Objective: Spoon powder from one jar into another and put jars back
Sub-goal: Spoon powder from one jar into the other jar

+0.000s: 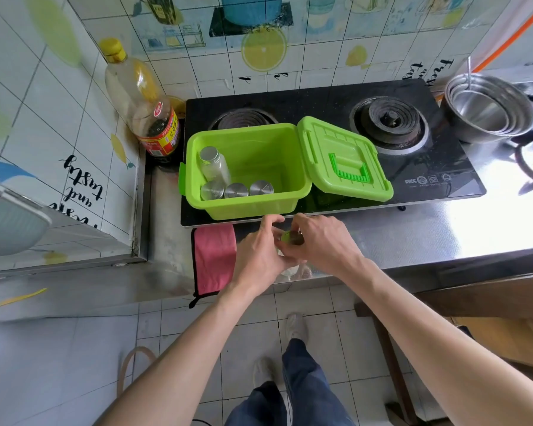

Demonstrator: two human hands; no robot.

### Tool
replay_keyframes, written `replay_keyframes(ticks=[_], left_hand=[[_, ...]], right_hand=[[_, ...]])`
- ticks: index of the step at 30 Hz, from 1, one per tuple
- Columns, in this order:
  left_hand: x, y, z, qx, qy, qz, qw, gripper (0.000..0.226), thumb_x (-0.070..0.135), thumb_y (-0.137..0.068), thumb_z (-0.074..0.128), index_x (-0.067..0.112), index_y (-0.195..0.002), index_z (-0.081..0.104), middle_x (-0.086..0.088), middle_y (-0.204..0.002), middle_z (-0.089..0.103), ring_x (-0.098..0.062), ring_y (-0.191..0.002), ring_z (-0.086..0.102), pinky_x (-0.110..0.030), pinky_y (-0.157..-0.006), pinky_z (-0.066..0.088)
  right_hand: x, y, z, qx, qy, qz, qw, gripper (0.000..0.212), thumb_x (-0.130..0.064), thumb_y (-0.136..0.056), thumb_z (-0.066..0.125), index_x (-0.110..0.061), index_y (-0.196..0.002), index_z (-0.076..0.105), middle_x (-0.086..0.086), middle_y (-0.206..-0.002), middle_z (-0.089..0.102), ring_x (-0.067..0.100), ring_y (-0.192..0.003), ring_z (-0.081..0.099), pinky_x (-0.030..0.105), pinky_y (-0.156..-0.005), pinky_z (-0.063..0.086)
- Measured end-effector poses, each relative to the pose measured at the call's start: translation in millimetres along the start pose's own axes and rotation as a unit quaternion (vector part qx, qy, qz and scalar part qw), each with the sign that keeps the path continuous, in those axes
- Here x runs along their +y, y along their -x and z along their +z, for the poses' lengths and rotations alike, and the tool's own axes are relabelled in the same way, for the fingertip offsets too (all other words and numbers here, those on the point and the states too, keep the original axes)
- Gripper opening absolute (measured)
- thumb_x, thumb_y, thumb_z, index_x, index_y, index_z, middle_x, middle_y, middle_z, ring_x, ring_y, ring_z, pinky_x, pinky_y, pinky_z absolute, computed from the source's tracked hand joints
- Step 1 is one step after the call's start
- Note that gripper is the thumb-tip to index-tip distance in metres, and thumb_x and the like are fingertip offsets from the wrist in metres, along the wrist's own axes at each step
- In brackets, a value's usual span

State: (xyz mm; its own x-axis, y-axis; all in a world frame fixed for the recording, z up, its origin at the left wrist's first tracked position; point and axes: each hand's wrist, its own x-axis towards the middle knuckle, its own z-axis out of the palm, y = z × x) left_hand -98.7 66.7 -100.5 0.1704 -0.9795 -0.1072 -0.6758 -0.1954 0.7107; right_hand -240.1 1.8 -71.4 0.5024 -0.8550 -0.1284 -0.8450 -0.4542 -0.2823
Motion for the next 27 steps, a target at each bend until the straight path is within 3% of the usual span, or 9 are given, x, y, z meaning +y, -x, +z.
replay_keyframes(ticks=[9,15,19,24,27], left_hand=[[6.1,-6.9,-4.1,-0.060,0.053,-0.009,0.997,0.090,0.049,-0.063,0.096,0.030,-0.140,0.052,0.017,-0.111,0.075,-0.008,-0.105,0.068,-0.039,-0.092,0.054],[9.5,-10.8,-8.0,-0.100,0.080,-0.012,0.992,0.086,0.047,-0.062,0.097,0.035,-0.135,0.054,0.017,-0.106,0.074,-0.005,-0.099,0.068,-0.037,-0.090,0.055],[11.2,-10.1,-7.8,-0.118,0.097,-0.009,0.988,0.085,0.049,-0.058,0.098,0.039,-0.130,0.055,0.018,-0.104,0.075,-0.001,-0.100,0.068,-0.035,-0.091,0.055],[17.8,-10.5,-3.3,-0.079,0.094,-0.026,0.992,0.082,0.067,-0.057,0.089,0.040,-0.127,0.056,0.022,-0.107,0.073,0.001,-0.107,0.065,-0.030,-0.093,0.052],[24.5,-13.1,-2.3,-0.070,0.055,-0.022,0.996,0.053,0.067,-0.065,0.084,0.037,-0.106,0.069,0.018,-0.103,0.075,-0.006,-0.100,0.068,-0.038,-0.087,0.056]], right_hand=[[10.7,-1.7,-10.7,0.008,0.018,-0.061,0.998,0.051,-0.065,-0.093,0.050,-0.017,-0.107,0.062,0.001,-0.083,0.074,0.026,-0.073,0.068,0.040,-0.070,0.056],[17.1,-1.8,-17.7,0.018,0.032,-0.106,0.994,0.050,-0.064,-0.092,0.052,-0.015,-0.096,0.064,0.001,-0.075,0.072,0.027,-0.065,0.066,0.038,-0.064,0.054],[22.9,-0.2,-19.4,0.015,0.026,-0.124,0.992,0.056,-0.068,-0.084,0.038,-0.018,-0.091,0.063,-0.001,-0.075,0.071,0.023,-0.061,0.063,0.035,-0.059,0.048],[31.6,4.6,-18.1,0.074,0.006,-0.065,0.995,0.057,-0.073,-0.089,0.043,-0.021,-0.101,0.063,-0.001,-0.073,0.072,0.021,-0.064,0.067,0.035,-0.060,0.051],[32.2,5.1,-17.7,0.085,-0.026,0.012,0.996,0.056,-0.076,-0.087,0.043,-0.024,-0.097,0.060,-0.003,-0.074,0.071,0.020,-0.066,0.066,0.035,-0.062,0.053]])
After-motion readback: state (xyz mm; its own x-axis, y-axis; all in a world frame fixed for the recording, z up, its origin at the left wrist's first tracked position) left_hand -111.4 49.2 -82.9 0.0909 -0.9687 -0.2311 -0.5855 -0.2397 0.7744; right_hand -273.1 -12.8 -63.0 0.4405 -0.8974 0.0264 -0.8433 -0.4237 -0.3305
